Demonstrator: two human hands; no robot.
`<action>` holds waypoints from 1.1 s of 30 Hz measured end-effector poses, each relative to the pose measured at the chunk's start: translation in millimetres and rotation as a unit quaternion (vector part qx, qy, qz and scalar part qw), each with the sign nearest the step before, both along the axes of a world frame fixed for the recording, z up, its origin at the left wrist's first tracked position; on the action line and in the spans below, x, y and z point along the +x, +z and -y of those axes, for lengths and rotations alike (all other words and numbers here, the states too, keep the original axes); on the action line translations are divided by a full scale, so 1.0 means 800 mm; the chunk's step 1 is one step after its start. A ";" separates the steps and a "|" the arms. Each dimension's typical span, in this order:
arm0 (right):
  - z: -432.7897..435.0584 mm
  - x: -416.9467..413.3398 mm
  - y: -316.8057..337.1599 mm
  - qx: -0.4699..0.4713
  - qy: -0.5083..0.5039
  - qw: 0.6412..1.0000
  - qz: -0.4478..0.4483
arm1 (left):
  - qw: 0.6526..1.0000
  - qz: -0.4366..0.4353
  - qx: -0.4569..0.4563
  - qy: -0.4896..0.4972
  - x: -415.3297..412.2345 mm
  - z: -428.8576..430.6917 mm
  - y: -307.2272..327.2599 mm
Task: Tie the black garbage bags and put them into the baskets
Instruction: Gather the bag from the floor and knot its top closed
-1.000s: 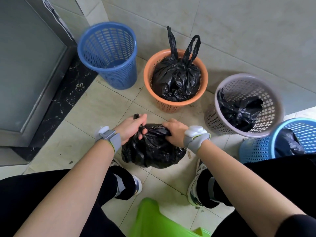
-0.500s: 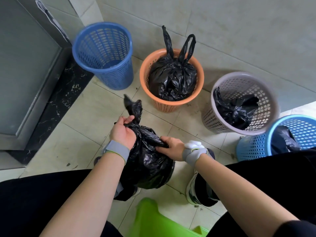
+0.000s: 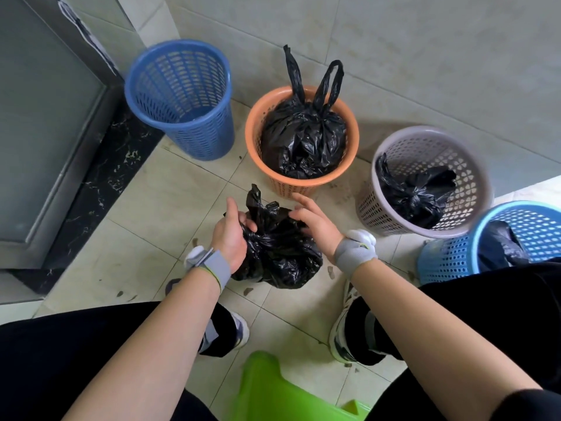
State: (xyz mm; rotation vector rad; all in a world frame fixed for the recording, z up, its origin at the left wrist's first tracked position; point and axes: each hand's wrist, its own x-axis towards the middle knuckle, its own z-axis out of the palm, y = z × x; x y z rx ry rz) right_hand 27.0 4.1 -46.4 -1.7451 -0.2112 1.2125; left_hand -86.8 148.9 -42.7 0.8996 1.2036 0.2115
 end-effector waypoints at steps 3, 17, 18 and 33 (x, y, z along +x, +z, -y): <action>-0.024 0.002 0.010 0.002 0.051 0.998 0.038 | 0.999 0.005 0.013 -0.041 0.003 0.007 0.005; -0.028 -0.004 0.005 0.086 -0.519 0.818 -0.233 | 0.928 0.173 -0.211 0.255 0.006 0.013 0.003; -0.027 -0.001 0.012 0.081 -0.549 0.801 -0.225 | 0.910 0.187 -0.219 0.299 0.006 0.012 0.003; 0.068 0.067 -0.020 -0.140 -0.252 0.928 0.237 | 0.971 -0.069 -0.042 0.225 -0.047 -0.033 -0.028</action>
